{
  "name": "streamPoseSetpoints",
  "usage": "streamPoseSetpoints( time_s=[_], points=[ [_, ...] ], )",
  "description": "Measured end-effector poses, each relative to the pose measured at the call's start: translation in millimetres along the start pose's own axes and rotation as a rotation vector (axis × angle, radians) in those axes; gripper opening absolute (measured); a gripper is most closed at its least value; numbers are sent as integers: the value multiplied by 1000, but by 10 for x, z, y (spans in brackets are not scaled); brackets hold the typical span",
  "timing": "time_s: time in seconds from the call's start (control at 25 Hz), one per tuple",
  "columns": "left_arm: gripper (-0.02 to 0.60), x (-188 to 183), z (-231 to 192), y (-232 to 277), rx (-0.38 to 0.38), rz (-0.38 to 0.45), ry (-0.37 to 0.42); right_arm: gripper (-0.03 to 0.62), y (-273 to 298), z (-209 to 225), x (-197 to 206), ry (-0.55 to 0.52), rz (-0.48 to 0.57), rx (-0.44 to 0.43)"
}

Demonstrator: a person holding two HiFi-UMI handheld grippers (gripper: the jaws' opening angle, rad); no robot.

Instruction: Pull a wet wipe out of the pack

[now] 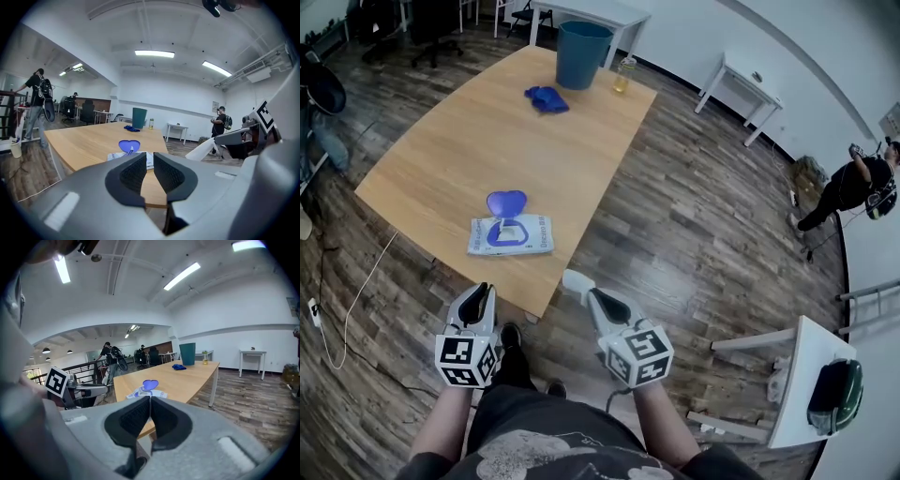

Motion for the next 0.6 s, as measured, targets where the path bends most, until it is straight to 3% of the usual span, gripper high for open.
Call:
streamPoseSetpoints(
  time_s=[0.28,0.6],
  points=[
    [64,139,456,-357,-6,-5,8,0,-584,114,284,56,21,-3],
    [61,107,710,-652,-27,11,21,0,-804,26,377,56,47,-56]
  ],
)
Point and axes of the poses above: the fingertips, and each gripper's own axes: y forward along the fingers, z to its right, x out of its underside, the point moved 5 cm from there along -y, backward along the fingers
